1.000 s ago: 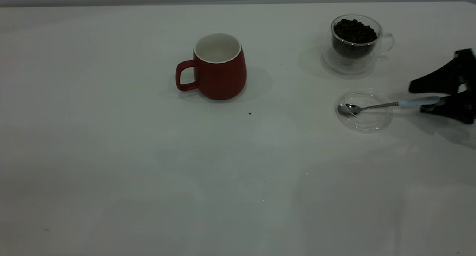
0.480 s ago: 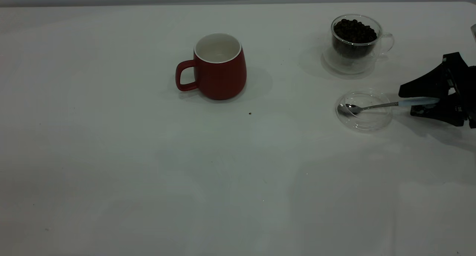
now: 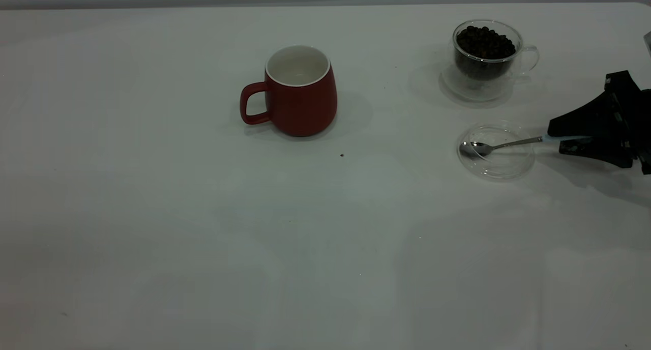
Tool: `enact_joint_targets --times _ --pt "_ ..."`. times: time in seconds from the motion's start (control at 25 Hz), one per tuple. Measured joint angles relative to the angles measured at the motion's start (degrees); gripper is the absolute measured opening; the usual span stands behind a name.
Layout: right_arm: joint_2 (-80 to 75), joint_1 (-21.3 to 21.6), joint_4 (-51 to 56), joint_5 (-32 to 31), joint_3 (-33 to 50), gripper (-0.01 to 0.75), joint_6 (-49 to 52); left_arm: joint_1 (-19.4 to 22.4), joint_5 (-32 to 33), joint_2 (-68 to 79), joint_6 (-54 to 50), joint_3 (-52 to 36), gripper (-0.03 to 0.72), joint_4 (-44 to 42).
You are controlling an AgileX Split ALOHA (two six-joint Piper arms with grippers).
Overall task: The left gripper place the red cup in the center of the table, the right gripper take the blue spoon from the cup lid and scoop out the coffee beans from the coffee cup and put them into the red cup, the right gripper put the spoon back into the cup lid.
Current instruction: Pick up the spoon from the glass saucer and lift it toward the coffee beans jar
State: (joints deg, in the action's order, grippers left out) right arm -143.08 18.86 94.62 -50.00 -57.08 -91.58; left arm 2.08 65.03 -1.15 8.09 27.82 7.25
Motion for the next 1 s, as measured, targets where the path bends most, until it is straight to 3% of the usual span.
enact_joint_targets --times 0.4,1.0 --pt "0.06 0.0 -0.85 -3.59 0.0 0.104 0.13 0.0 0.0 0.0 0.0 0.0 0.587 0.0" --pt "8.43 0.17 -10.17 -4.45 0.0 0.101 6.43 0.0 0.0 0.0 0.0 0.0 0.587 0.0"
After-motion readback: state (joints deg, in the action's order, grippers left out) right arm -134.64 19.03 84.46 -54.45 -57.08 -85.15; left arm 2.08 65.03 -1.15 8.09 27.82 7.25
